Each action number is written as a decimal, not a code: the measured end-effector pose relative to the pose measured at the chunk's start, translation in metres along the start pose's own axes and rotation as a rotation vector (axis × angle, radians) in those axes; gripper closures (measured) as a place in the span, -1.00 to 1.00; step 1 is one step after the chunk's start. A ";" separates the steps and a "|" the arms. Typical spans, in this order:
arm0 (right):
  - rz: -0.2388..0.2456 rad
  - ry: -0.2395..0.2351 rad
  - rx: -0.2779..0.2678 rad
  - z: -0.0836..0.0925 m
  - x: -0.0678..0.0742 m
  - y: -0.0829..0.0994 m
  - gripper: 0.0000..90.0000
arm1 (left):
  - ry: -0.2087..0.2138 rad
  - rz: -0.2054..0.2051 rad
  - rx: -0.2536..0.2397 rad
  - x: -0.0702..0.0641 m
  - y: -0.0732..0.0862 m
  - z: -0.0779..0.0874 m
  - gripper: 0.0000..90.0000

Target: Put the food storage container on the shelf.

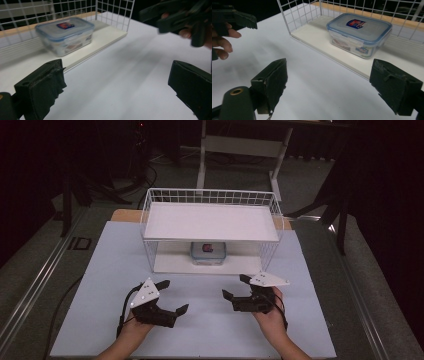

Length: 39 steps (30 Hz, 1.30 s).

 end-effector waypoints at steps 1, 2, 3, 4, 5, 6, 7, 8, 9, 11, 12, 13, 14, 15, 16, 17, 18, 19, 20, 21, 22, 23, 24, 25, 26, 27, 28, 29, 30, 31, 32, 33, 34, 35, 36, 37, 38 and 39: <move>-0.011 -0.005 -0.006 0.002 0.000 0.001 -0.68 | -0.005 0.000 0.001 0.001 0.002 0.002 -0.97; -0.008 -0.005 -0.004 0.004 0.000 0.001 -0.68 | -0.014 0.001 0.008 0.003 0.003 0.004 -0.97; -0.006 -0.001 -0.002 0.006 -0.001 0.002 -0.68 | -0.020 0.004 0.012 0.005 0.004 0.006 -0.97; -0.009 -0.005 -0.001 0.009 -0.002 0.003 -0.68 | -0.021 0.010 0.008 0.006 0.004 0.008 -0.97; -0.012 -0.008 0.002 0.011 -0.003 0.004 -0.68 | -0.022 0.014 0.011 0.007 0.005 0.010 -0.97; -0.013 -0.006 0.001 0.013 -0.004 0.006 -0.68 | -0.028 0.013 0.006 0.007 0.005 0.012 -0.97; -0.017 -0.008 -0.002 0.015 -0.005 0.008 -0.68 | -0.032 0.015 0.005 0.008 0.006 0.014 -0.97; -0.017 -0.007 -0.005 0.017 -0.007 0.009 -0.68 | -0.033 0.016 0.007 0.008 0.006 0.015 -0.97; -0.013 -0.003 -0.005 0.018 -0.009 0.010 -0.68 | -0.037 0.015 0.013 0.009 0.007 0.016 -0.97; -0.006 0.003 0.006 0.020 -0.013 0.012 -0.68 | -0.038 0.020 0.016 0.010 0.010 0.018 -0.97; -0.008 0.008 0.007 0.021 -0.015 0.013 -0.68 | -0.037 0.021 0.021 0.010 0.011 0.019 -0.97; -0.006 0.011 0.011 0.022 -0.017 0.015 -0.68 | -0.037 0.024 0.019 0.011 0.013 0.020 -0.97; -0.008 0.013 0.012 0.024 -0.018 0.018 -0.68 | -0.035 0.026 0.022 0.012 0.015 0.020 -0.97; -0.008 0.015 0.014 0.025 -0.020 0.020 -0.68 | -0.038 0.028 0.025 0.013 0.016 0.021 -0.97; -0.008 0.023 0.027 0.026 -0.021 0.023 -0.68 | -0.042 0.028 0.028 0.014 0.018 0.021 -0.97; -0.004 0.029 0.032 0.027 -0.023 0.025 -0.68 | -0.043 0.028 0.031 0.015 0.019 0.021 -0.97; -0.003 0.029 0.033 0.028 -0.024 0.027 -0.68 | -0.048 0.028 0.030 0.016 0.020 0.021 -0.97; -0.004 0.029 0.036 0.029 -0.026 0.029 -0.68 | -0.052 0.027 0.031 0.017 0.021 0.021 -0.97; -0.006 0.036 0.033 0.031 -0.027 0.030 -0.68 | -0.050 0.030 0.033 0.018 0.022 0.021 -0.97; -0.007 0.038 0.032 0.032 -0.028 0.031 -0.68 | -0.045 0.030 0.029 0.019 0.023 0.021 -0.97; -0.006 0.034 0.032 0.033 -0.029 0.033 -0.68 | -0.045 0.028 0.032 0.019 0.024 0.021 -0.97; 0.000 0.038 0.033 0.034 -0.030 0.036 -0.68 | -0.046 0.027 0.037 0.020 0.024 0.021 -0.97; 0.002 0.042 0.037 0.035 -0.031 0.038 -0.68 | -0.045 0.028 0.037 0.020 0.025 0.021 -0.97; -0.003 0.035 0.040 0.035 -0.033 0.042 -0.68 | -0.045 0.027 0.043 0.021 0.026 0.020 -0.97; -0.005 0.034 0.053 0.034 -0.034 0.045 -0.68 | -0.045 0.025 0.043 0.021 0.027 0.020 -0.97; 0.005 0.038 0.062 0.033 -0.035 0.048 -0.68 | -0.041 0.027 0.043 0.022 0.028 0.019 -0.97; 0.020 0.040 0.072 0.033 -0.037 0.051 -0.68 | -0.041 0.028 0.049 0.022 0.029 0.019 -0.97; 0.031 0.040 0.075 0.032 -0.038 0.052 -0.68 | -0.044 0.025 0.051 0.022 0.030 0.018 -0.97; 0.026 0.044 0.073 0.032 -0.040 0.053 -0.68 | -0.043 0.023 0.054 0.022 0.031 0.018 -0.97; 0.010 0.038 0.069 0.031 -0.042 0.054 -0.68 | -0.042 0.019 0.060 0.022 0.032 0.017 -0.97; -0.004 0.033 0.068 0.031 -0.044 0.055 -0.68 | -0.046 0.017 0.064 0.022 0.032 0.016 -0.97; -0.013 0.037 0.070 0.031 -0.046 0.057 -0.68 | -0.051 0.021 0.065 0.022 0.033 0.015 -0.97; -0.024 0.036 0.072 0.031 -0.047 0.058 -0.68 | -0.059 0.027 0.069 0.022 0.033 0.014 -0.97; -0.032 0.034 0.074 0.031 -0.048 0.058 -0.68 | -0.069 0.023 0.072 0.023 0.032 0.014 -0.97; -0.028 0.037 0.074 0.030 -0.049 0.058 -0.68 | -0.073 0.020 0.065 0.022 0.032 0.013 -0.97; -0.025 0.040 0.074 0.031 -0.050 0.058 -0.68 | -0.074 0.012 0.062 0.022 0.031 0.013 -0.97; -0.018 0.041 0.074 0.031 -0.050 0.057 -0.68 | -0.073 0.010 0.058 0.021 0.030 0.013 -0.97; -0.009 0.046 0.074 0.031 -0.051 0.057 -0.67 | -0.066 0.009 0.055 0.020 0.030 0.013 -0.97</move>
Point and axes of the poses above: each handheld gripper's, and its own axes: z roughly backward along the jaws, y roughly out of its underside, x roughly to its left, the point moved 4 cm from there along -z, roughly forward along the jaws, and after that the axes turned 1 degree about -x, right-handed, at the moved point
